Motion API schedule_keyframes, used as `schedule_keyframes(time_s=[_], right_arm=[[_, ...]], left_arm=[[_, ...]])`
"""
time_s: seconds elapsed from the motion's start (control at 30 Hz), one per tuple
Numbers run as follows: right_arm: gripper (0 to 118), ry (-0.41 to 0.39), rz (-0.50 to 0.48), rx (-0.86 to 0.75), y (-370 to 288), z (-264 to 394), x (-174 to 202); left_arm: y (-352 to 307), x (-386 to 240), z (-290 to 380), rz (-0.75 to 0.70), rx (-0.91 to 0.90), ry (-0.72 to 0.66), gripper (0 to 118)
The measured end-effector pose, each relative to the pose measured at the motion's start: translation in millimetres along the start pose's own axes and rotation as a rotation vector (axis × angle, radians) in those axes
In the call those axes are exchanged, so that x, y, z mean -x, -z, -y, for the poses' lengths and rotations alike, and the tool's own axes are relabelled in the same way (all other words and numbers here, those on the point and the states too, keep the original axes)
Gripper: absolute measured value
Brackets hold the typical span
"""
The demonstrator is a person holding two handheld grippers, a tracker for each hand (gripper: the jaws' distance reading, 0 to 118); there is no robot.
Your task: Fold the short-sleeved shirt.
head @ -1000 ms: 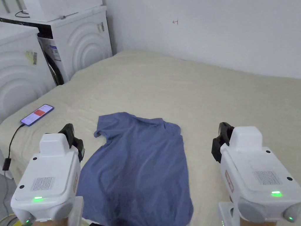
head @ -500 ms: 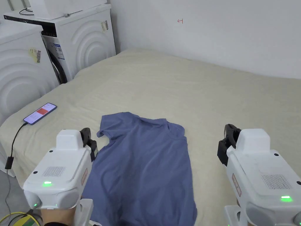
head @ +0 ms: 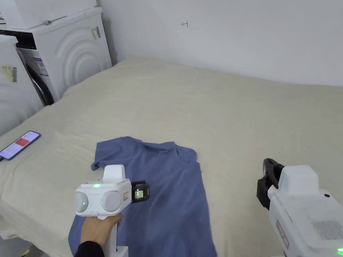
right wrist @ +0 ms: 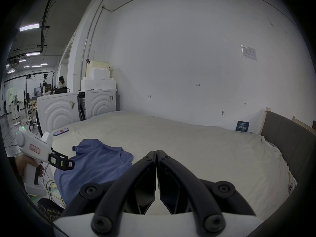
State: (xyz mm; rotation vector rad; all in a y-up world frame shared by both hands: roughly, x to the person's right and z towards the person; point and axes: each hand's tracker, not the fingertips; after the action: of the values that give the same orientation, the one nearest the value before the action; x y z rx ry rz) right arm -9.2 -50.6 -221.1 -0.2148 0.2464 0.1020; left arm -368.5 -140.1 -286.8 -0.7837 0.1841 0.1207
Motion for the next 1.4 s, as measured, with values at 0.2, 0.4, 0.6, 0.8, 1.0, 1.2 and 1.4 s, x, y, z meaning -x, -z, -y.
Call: schedule_keyframes(time_s=[0.2,0.4,0.6,0.8,1.0,1.2,1.4], right_arm=[[0,-0.004,0.035,0.051,9,16,-17],[0,0.003,0.061,0.095,13,29,-32],[0,0.024,0.072,0.117,14,35,-40],[0,0.033,0.069,0.112,8,34,-43],[0,0.055,0.080,0.102,-2,32,-51],[0,0.077,0.102,0.084,-16,29,-62],[0,0.100,0.138,0.055,-40,24,-78]], left_arm=[[55,-18,12,0.037,0.173,0.052,109],[92,-34,25,0.048,0.321,0.060,76],[79,-44,28,0.033,0.270,0.132,25],[67,-28,24,0.082,0.233,0.114,0],[36,-10,12,0.239,0.174,-0.049,0],[-2,-11,-3,0.414,0.108,-0.165,0],[-40,-60,-32,0.547,0.023,-0.104,0]])
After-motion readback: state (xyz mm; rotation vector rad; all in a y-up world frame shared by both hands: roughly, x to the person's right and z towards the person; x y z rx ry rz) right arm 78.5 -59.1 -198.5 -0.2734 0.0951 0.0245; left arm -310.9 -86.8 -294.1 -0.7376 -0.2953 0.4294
